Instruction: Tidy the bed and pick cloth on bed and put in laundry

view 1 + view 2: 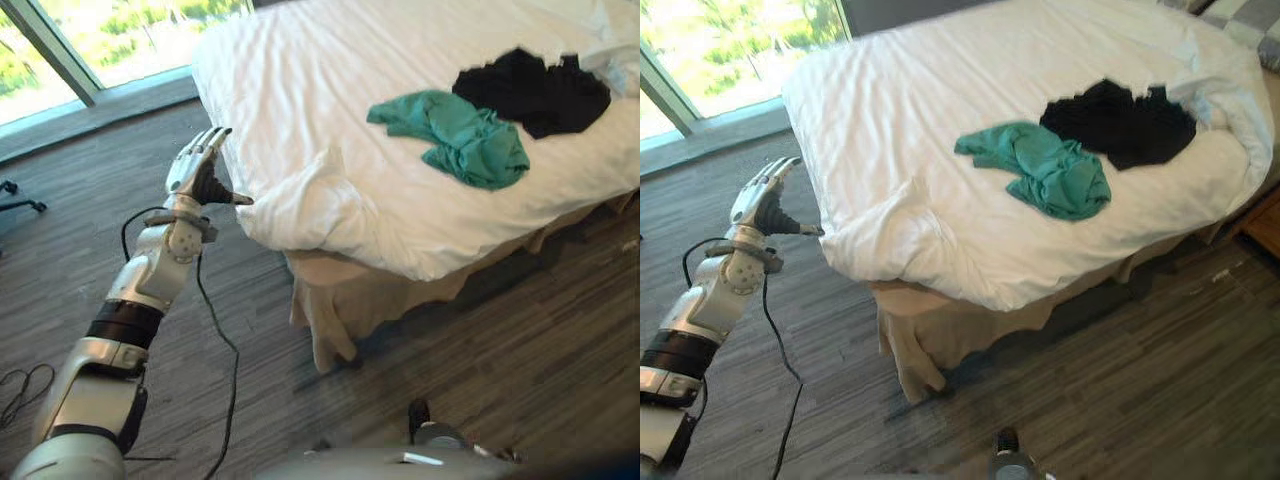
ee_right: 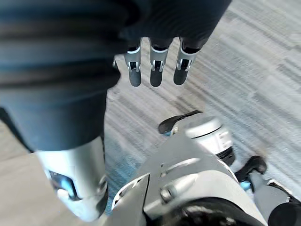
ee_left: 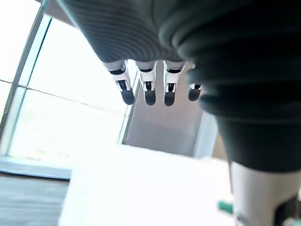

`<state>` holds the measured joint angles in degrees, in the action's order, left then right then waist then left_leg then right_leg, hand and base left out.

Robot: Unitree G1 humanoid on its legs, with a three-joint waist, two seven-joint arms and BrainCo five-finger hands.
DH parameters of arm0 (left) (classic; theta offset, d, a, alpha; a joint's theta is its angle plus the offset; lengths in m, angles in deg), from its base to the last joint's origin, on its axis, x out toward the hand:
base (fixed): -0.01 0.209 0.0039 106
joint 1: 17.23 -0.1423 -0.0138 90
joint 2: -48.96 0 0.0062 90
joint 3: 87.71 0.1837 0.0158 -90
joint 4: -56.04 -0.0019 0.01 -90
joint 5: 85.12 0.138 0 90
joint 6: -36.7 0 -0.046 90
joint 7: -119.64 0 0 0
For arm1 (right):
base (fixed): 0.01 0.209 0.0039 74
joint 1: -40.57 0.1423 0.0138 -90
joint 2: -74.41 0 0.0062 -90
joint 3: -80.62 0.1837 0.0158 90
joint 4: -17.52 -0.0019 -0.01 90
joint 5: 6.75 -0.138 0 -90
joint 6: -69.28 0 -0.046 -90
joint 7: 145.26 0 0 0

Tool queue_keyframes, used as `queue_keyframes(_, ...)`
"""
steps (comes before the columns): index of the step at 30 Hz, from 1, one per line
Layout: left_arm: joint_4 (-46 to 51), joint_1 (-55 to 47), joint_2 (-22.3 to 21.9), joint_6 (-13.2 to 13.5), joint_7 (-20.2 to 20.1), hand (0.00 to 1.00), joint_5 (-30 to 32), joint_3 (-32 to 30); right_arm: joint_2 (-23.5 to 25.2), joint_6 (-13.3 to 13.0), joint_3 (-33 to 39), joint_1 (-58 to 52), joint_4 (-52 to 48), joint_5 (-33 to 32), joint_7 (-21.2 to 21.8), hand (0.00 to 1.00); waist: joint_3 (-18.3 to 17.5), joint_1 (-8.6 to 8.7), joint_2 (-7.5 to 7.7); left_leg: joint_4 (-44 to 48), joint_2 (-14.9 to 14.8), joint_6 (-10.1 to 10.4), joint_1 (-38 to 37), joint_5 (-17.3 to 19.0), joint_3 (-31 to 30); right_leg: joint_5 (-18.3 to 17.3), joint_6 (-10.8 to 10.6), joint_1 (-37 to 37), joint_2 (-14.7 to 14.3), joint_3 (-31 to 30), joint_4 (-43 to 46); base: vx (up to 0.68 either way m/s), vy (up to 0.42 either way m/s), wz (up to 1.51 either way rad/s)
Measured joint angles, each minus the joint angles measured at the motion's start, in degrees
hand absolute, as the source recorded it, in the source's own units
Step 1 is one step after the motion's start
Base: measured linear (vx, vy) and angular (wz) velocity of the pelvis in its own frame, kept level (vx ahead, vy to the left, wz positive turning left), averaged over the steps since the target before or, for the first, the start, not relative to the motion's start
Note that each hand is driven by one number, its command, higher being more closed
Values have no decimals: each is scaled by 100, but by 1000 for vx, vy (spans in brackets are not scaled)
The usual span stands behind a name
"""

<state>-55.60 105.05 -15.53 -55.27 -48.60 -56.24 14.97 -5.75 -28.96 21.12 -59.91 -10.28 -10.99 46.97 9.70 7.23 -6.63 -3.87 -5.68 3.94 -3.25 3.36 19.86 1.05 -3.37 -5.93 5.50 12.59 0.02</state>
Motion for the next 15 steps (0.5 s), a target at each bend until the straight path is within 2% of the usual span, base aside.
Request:
queue_keyframes(1, -41, 102, 0, -74, 12, 0, 1, 34, -23, 1, -25, 80, 0, -22, 9, 0, 102, 7, -6, 1, 19, -16, 53, -34, 2, 11, 0, -79, 18, -24, 45, -90, -4, -7)
queue_keyframes(2, -149, 296, -3, -260, 121, 0, -4, 82, -110, 26, -111, 282, -2, -142, 35, 0, 350, 86, -19, 6, 76, -53, 157, -120, 9, 19, 1, -251, 79, -72, 147, -81, -4, -5)
queue_keyframes(4, -259, 424, -4, -384, 237, 0, -9, 82, -199, 36, -174, 445, -20, -235, 59, 0, 478, 157, -51, 13, 95, -62, 290, -151, 36, 19, 2, -449, 99, -129, 254, -72, -9, -12)
queue_keyframes(10, -323, 1150, -8, -636, 590, 0, -5, 326, -243, 30, -213, 842, -403, -542, 167, 0, 794, 136, -48, 113, 171, -103, 866, -360, 408, -10, 46, -1298, 155, -568, 673, -44, -25, -19)
queue_keyframes(15, -313, 1691, -24, -863, 717, 0, 2, 610, -228, -39, -424, 848, -845, -747, 399, 0, 1035, 144, -3, 212, 146, -118, 1136, -403, 579, -65, 120, -1658, 157, -612, 932, -18, -37, -4)
